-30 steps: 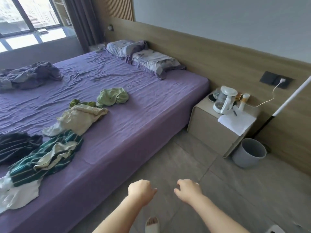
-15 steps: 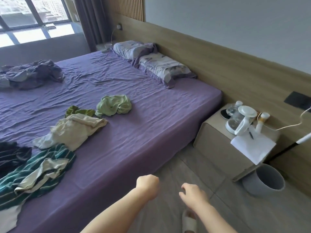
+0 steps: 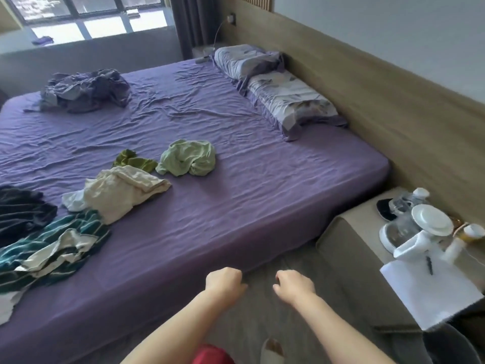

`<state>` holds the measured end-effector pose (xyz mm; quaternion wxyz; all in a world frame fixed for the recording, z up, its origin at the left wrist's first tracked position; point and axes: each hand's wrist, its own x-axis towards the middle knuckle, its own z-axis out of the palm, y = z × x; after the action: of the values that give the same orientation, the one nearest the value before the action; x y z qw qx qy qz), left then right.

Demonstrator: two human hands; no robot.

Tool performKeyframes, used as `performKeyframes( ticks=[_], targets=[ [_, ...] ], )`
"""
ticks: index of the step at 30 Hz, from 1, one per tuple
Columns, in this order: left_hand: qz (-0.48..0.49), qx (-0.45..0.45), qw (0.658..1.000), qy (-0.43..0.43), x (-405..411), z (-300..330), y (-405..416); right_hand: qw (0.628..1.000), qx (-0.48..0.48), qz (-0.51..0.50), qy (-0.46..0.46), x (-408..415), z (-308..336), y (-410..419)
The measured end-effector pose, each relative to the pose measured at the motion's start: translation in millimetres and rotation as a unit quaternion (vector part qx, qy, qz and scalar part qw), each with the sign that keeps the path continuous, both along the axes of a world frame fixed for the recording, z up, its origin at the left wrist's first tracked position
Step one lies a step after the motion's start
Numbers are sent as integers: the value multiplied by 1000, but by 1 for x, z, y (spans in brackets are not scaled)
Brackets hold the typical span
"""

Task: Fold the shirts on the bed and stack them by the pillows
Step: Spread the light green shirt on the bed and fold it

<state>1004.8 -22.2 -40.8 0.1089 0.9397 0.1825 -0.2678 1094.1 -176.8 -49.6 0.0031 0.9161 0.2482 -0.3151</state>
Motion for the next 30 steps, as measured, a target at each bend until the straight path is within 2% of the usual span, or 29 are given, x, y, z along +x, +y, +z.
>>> performKeyframes(
  ticks=[9, 18, 23, 30],
  targets=[
    [88, 3, 995, 35, 35, 0, 34, 996, 21, 91, -1, 64, -8, 57],
    [82, -6, 996, 35, 111, -12, 104, 997, 1, 78, -16, 135, -3, 112],
    [72, 1, 997, 12, 163, -5, 151, 998, 25, 57, -27, 179, 4, 158],
    [110, 10, 994, -14, 212, 1, 197, 994, 42, 92, -33, 231, 14, 213]
  ],
)
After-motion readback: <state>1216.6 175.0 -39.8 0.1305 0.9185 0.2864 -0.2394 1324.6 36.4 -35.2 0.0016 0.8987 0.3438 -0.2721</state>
